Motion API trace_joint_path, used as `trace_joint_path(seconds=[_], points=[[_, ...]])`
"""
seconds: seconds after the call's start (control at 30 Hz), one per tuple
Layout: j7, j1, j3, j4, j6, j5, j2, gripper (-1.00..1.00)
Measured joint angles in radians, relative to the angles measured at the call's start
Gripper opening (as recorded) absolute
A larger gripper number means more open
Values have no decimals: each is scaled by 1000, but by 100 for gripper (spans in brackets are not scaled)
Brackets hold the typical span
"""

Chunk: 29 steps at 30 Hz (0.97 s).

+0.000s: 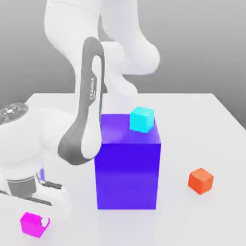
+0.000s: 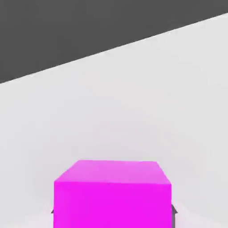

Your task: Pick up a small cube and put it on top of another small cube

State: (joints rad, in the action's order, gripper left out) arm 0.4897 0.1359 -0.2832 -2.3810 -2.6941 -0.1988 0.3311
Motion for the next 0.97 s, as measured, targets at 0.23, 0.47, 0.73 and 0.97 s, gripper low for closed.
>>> trace_joint_path(seconds=[0.23,0.47,0.73,0.97], points=[[-141,20,-72,-118,30,172,-178,-100],[-393,82,-98,-242,45,221,-315,-100],[-552,116,-54,-268,-39,123,-248,-100],[-631,149,-2,-266,-139,13,-132,100]])
